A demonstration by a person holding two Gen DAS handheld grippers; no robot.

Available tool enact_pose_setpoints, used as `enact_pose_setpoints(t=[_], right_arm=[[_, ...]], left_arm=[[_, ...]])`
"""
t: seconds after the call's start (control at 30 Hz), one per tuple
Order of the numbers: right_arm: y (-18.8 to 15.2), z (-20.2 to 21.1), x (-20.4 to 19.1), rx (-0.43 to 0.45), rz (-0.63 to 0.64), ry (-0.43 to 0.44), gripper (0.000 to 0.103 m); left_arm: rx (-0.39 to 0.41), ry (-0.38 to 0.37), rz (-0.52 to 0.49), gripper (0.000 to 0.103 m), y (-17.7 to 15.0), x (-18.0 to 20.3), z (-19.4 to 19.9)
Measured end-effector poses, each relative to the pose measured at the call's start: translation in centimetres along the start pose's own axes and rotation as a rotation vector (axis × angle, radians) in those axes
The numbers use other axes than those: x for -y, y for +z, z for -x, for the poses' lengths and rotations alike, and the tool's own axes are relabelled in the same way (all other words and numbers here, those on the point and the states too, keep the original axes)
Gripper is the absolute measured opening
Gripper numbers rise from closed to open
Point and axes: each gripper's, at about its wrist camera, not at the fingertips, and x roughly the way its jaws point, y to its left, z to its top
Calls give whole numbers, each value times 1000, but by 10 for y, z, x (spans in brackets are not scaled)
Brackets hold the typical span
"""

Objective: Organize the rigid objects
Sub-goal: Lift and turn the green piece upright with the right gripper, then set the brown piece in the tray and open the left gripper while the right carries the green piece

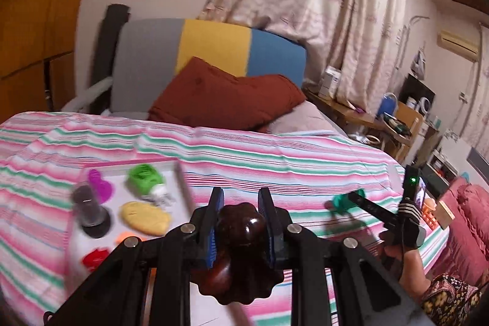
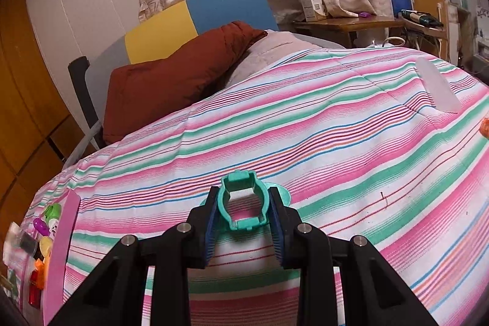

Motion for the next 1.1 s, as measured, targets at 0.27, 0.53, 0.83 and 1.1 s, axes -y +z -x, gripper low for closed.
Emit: enact_pose_setpoints(t=[0.27, 0.53, 0.83, 1.1], right_arm=[[-3, 4, -4, -13, 24, -10, 30], [-7, 6, -14, -25, 65, -18, 30], [-11, 14, -29, -33, 109, -18, 30], [-26, 26, -59, -59, 173, 73, 30]], left_arm=[[27, 82, 65, 22, -8, -58, 43], [-46, 135, 105, 22, -44, -95, 48], [-88, 127, 115, 22, -69, -102, 32], [-52, 108, 166, 22, -70, -110, 41]])
